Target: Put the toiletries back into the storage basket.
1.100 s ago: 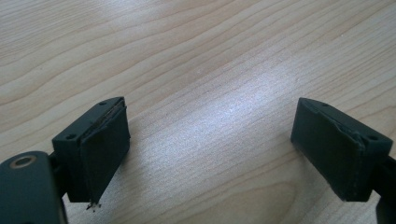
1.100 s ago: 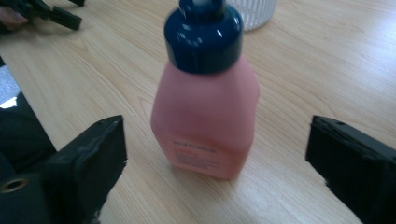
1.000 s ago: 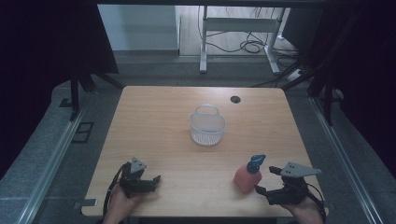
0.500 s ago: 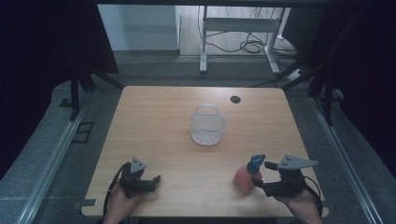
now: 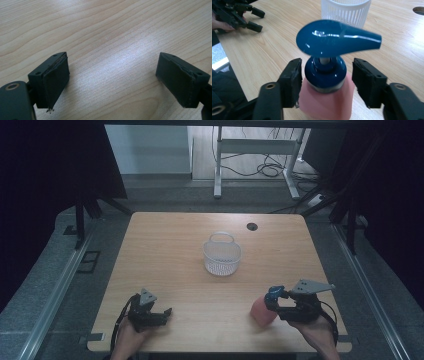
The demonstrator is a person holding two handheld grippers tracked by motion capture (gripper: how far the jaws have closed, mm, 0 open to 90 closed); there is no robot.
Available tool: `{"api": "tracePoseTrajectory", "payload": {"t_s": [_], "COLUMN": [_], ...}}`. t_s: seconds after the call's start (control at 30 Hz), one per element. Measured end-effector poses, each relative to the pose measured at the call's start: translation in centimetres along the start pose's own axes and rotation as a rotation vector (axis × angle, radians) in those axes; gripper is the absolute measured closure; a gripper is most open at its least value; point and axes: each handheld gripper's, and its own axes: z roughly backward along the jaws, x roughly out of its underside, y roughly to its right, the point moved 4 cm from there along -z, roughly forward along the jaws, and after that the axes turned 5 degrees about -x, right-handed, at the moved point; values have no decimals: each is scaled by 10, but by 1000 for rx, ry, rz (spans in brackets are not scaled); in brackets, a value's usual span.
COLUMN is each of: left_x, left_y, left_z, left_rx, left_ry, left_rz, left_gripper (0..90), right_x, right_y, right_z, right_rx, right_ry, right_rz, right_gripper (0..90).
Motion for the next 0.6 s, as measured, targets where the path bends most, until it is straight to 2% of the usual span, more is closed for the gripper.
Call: {"api": "tracePoseTrajectory", "payload": {"t_s": [0.17, 0.23, 0.6], "left_x": [0, 0, 0], "left_y": [0, 0, 0], "left_z": [0, 0, 0], "left_rx": [0, 0, 0], "left_ry": [-2, -1, 1], "left_rz": [-2, -2, 2], "left_gripper": [113, 113, 113], "right_x": [-2, -3, -5], "right_y": [0, -1, -2], "right_z": [-4, -5, -5], "right_rx": [-2, 12, 21], "right_ry": [-15, -25, -34], "right_rz": [15, 30, 28], "right_gripper": [502, 518, 525]}}
